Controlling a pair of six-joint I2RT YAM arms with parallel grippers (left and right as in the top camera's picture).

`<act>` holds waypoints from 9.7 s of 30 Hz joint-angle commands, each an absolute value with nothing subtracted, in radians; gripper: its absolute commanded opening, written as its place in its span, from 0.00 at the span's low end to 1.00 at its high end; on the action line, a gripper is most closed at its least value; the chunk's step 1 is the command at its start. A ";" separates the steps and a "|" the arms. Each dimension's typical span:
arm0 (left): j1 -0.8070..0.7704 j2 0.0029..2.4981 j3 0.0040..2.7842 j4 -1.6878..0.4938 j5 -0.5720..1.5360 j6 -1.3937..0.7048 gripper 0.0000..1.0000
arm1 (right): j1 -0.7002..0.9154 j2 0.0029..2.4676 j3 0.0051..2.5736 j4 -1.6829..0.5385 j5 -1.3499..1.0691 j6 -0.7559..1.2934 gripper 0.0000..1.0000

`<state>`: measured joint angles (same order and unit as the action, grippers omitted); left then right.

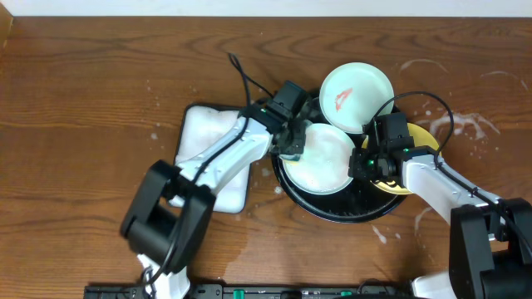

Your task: Clean dirty plates on tray and stack at the side

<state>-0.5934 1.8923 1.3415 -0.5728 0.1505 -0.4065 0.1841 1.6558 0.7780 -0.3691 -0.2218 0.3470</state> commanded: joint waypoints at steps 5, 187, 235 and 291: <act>-0.583 1.694 1.358 -0.655 0.131 -0.416 0.08 | 0.198 1.737 0.715 -0.377 -0.166 0.299 0.01; -0.215 1.633 1.328 -1.058 -0.012 -0.393 0.81 | 0.219 0.828 0.817 -0.519 0.158 0.485 0.01; -0.215 1.633 1.328 -1.058 -0.012 -0.393 0.81 | -0.595 1.378 0.928 -0.516 -0.362 0.290 0.51; -0.215 1.633 1.328 -1.058 -0.012 -0.393 0.81 | 0.114 1.478 0.999 -0.918 -0.113 0.129 0.33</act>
